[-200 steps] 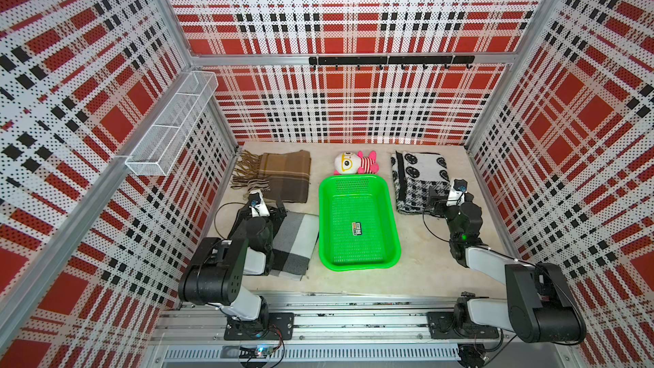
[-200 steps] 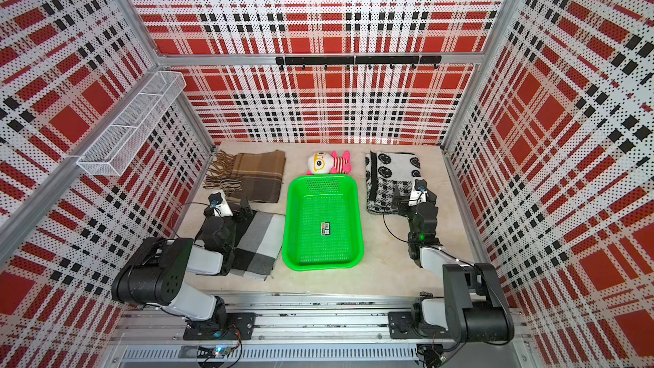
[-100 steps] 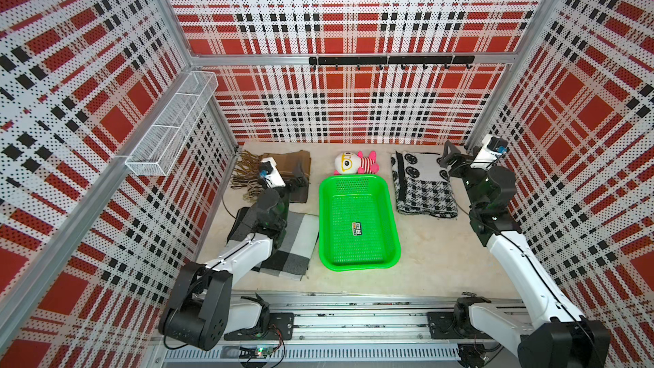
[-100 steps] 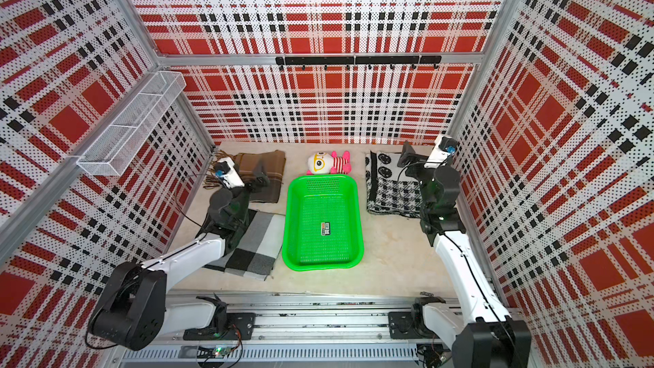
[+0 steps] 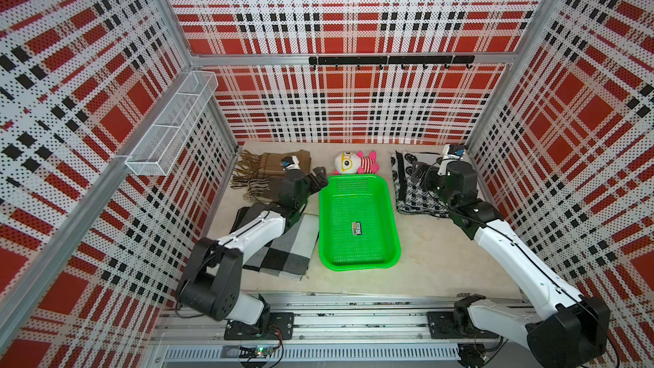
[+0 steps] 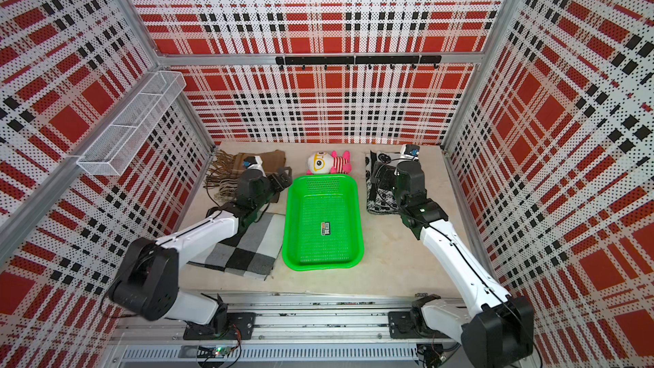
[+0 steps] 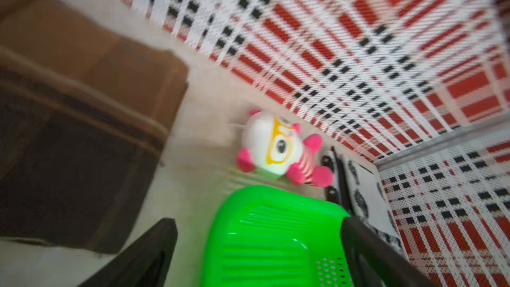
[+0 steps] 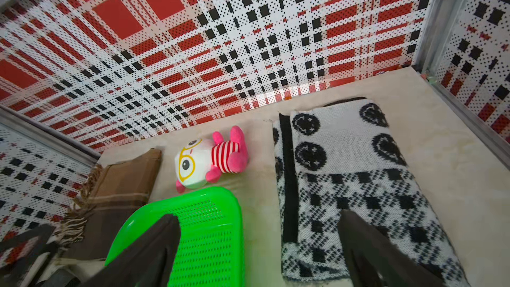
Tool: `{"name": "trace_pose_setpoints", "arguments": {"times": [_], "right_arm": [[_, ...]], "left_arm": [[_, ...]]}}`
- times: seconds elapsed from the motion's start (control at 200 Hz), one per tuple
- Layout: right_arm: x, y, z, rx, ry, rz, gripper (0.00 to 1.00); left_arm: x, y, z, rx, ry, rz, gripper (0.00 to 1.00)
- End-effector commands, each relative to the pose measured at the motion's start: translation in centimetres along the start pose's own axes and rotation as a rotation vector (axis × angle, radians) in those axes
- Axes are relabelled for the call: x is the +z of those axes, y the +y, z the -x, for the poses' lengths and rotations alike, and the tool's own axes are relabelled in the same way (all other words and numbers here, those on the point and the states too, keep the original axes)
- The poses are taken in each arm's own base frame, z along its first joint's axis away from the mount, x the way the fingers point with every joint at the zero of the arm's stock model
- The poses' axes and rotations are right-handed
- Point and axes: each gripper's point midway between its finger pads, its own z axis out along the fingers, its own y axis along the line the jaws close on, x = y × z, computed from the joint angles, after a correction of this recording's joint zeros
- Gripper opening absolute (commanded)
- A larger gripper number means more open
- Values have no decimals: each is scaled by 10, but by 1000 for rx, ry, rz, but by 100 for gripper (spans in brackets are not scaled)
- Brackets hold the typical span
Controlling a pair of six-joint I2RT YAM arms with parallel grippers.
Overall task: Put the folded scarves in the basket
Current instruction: Adjust the basket at the center of the board.
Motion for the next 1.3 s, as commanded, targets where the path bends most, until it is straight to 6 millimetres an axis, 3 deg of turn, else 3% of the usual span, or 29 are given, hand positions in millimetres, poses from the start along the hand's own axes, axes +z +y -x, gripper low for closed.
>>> {"name": "trace_pose_setpoints", "arguments": {"times": [0.0,0.07,0.185,0.25,0.386,0.466,0.636,0.746,0.847,0.962,1.082,1.167,1.293], "right_arm": [[-1,5,-46,-43,86,-67,97],[-5,11,-56,14,85,-38,98],[-10,14,-63,43,97,-1,98],[-10,12,-66,34,116,-15,98],[-14,6,-69,11,125,-40,96],[-17,4,-70,12,117,-39,96],[-23,4,-68,7,125,-31,99],[-24,3,-74,-3,182,-48,96],[-22,3,-97,6,281,-44,92],[-19,9,-135,24,401,-33,87],[-14,13,-175,-15,501,-74,79],[-8,19,-189,-29,538,-63,75],[2,22,-194,-53,551,-69,72]], "left_arm": [[-54,14,32,206,-185,256,99],[-58,11,32,194,-172,207,99],[-41,21,35,82,-39,84,99],[-38,30,36,50,-4,89,99],[-44,30,34,92,12,103,97],[-54,25,39,98,-5,83,88],[-92,19,55,132,-89,80,88],[-109,36,53,124,-101,144,88],[-104,53,32,114,-33,160,86],[-84,61,-8,114,99,149,81],[-64,51,-52,109,221,87,78],[-56,43,-76,126,274,84,75],[-53,41,-94,121,302,81,72]]}}
